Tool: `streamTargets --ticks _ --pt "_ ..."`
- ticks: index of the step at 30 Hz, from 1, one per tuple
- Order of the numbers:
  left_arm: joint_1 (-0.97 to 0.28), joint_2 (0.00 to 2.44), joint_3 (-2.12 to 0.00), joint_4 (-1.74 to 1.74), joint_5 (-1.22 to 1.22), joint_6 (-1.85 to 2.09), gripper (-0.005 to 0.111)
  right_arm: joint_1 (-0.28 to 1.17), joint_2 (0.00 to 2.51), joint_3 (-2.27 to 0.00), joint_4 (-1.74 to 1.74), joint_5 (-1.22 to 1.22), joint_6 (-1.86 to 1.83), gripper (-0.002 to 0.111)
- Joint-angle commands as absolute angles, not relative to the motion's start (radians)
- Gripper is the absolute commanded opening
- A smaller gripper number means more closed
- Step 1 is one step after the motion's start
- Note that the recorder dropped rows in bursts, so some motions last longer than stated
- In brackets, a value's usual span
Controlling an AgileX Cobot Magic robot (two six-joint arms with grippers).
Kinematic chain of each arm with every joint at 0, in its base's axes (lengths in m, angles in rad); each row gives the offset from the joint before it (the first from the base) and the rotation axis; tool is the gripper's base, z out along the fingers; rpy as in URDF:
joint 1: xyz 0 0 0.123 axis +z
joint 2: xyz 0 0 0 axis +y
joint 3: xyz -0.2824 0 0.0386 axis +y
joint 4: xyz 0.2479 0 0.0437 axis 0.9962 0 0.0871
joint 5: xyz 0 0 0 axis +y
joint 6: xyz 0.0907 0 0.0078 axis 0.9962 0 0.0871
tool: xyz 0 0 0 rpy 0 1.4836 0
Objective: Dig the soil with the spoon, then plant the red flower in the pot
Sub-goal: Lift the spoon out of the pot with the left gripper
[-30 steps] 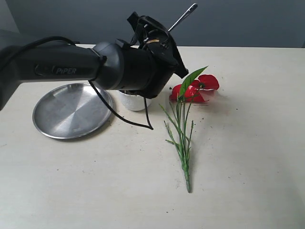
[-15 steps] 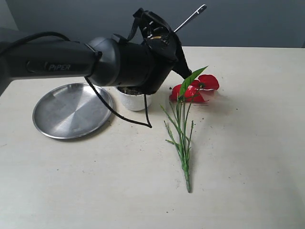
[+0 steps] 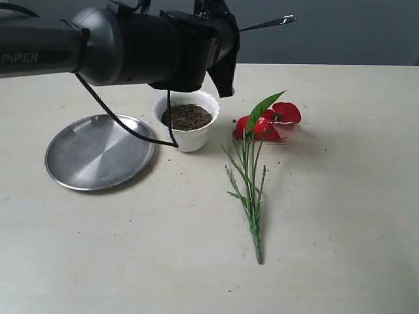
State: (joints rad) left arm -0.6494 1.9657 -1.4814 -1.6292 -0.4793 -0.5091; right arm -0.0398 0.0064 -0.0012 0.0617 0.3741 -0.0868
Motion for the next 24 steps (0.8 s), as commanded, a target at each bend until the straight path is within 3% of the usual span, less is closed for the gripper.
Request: streamTargets --ticks 1,24 --pt "-0.648 1.945 -1.48 -1.633 -0.464 -0.374 0.0 -0.046 0.0 0.0 0.061 0.362 -0.087 -0.001" --pt "-0.643 1.878 -1.48 -1.633 -0.528 0.446 0.0 -0.046 0.0 0.0 0.061 0.362 -0.087 -0.001"
